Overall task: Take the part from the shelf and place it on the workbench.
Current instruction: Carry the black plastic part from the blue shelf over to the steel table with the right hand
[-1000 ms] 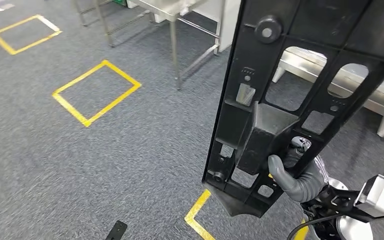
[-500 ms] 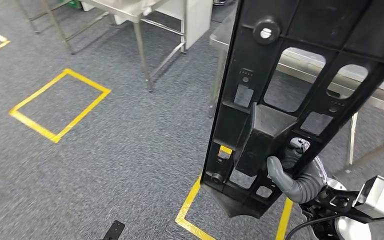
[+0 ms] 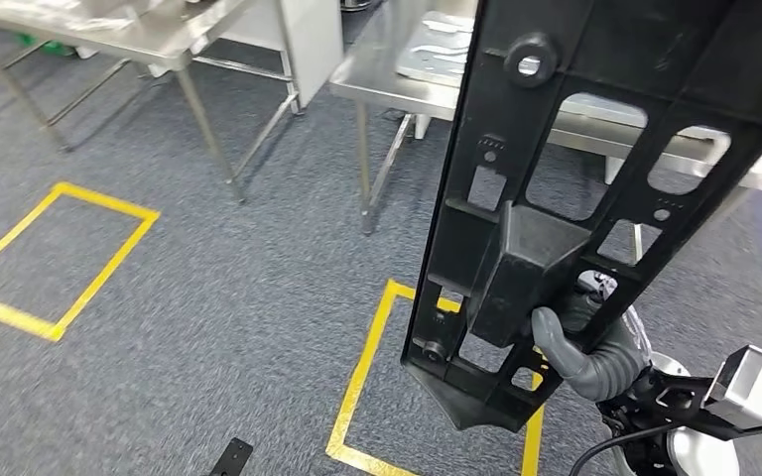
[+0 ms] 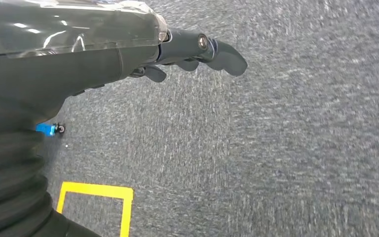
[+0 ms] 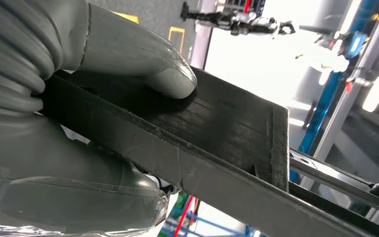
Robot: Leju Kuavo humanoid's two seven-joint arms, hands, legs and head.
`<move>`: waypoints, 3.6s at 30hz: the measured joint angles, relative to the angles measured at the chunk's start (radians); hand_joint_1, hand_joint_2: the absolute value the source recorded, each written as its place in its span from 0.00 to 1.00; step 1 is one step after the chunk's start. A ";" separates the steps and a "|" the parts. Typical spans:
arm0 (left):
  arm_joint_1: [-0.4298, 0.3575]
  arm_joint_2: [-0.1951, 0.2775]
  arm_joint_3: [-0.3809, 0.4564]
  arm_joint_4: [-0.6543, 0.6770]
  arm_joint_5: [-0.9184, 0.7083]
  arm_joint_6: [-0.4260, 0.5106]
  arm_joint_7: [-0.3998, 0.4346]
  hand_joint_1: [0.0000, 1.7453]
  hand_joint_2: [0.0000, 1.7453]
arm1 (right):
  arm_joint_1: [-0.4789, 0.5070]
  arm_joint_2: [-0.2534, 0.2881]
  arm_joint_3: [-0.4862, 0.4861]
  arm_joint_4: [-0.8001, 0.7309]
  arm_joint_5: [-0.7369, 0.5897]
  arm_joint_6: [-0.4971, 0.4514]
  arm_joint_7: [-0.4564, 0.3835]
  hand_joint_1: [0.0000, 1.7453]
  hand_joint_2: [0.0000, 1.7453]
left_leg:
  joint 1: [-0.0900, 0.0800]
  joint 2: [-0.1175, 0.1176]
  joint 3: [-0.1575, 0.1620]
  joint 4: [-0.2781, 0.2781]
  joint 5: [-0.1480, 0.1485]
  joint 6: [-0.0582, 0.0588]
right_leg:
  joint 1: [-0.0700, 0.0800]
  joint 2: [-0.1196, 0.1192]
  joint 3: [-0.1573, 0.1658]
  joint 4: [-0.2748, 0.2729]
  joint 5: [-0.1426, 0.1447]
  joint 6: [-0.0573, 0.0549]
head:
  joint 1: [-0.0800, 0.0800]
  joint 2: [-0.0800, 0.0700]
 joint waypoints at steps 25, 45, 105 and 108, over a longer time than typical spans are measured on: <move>-0.006 -0.002 0.002 0.000 0.005 -0.021 -0.002 0.00 1.00 | -0.018 0.002 -0.002 0.015 0.009 -0.006 -0.016 1.00 1.00 | 0.004 -0.001 0.122 -0.274 0.128 0.008 | -0.003 -0.034 -0.004 -0.002 0.003 0.026 | 0.000 0.000; -0.009 0.002 0.002 0.000 0.003 -0.023 0.000 0.00 1.00 | -0.016 0.002 -0.002 0.022 0.010 -0.007 -0.021 1.00 1.00 | 0.003 -0.003 0.103 -0.286 0.162 0.049 | -0.010 -0.025 -0.118 0.273 -0.145 0.066 | 0.001 0.000; -0.012 0.002 0.001 0.000 -0.005 -0.023 0.000 0.00 1.00 | 0.013 -0.002 -0.009 -0.019 0.032 -0.031 -0.029 1.00 1.00 | -0.008 -0.008 0.099 -0.291 0.185 0.055 | -0.002 -0.028 -0.009 0.197 -0.130 0.050 | 0.003 0.000; -0.010 0.002 0.000 0.000 -0.005 -0.025 0.000 0.00 1.00 | 0.023 -0.002 -0.009 -0.021 0.037 -0.033 -0.029 1.00 1.00 | -0.005 -0.010 0.119 -0.292 0.166 0.053 | -0.014 -0.029 -0.101 0.290 -0.164 0.064 | 0.003 0.000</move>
